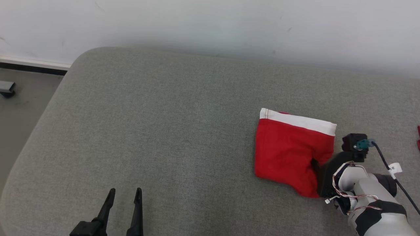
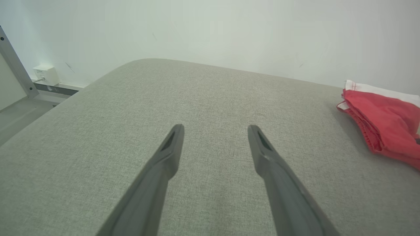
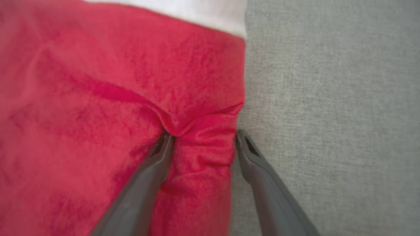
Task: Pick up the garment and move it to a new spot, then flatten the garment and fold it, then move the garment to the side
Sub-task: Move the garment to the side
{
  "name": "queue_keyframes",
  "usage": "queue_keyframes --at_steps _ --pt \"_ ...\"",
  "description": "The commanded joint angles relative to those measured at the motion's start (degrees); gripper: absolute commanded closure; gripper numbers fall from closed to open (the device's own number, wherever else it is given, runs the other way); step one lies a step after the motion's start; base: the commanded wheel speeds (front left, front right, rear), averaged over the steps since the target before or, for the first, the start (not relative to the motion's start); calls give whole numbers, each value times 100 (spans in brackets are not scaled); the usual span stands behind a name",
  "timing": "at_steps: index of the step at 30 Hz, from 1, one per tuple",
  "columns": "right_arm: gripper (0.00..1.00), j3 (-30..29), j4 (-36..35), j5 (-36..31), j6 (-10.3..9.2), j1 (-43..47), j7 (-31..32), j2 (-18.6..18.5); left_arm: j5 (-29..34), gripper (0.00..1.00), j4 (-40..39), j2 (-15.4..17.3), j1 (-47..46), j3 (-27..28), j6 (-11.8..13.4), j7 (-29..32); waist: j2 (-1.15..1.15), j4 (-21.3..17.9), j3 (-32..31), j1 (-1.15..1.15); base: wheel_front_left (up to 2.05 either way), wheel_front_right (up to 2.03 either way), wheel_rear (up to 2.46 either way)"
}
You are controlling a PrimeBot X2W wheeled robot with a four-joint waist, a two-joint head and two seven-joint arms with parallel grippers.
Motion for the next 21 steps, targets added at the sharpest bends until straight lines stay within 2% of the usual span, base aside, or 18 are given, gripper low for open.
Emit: queue_keyframes --at_steps 1,2,7,10,14,21 --pt "76 339 94 -70 40 237 201 84 -34 0 -4 3 -87 -5 9 1 0 -66 1 0 0 0 0" --pt "100 476 92 -90 40 259 281 8 -39 0 -7 2 -94 -20 -2 0 0 -97 -11 0 0 0 0" --pt "100 1216 -257 -227 9 53 352 -510 -95 0 -74 2 -109 -36 19 1 0 -346 -34 0 0 0 0" --pt "100 1554 -463 -249 9 -134 411 -670 -123 0 -110 2 -111 -37 28 1 0 -492 -15 0 0 0 0" --pt "100 2308 -966 -159 12 -570 595 -977 -177 0 -184 3 -133 2 44 1 0 -863 78 0 0 0 0" --pt "100 3382 -1831 292 12 -1305 906 -1736 -141 0 -302 5 -347 64 8 1 0 -1541 382 0 0 0 0"
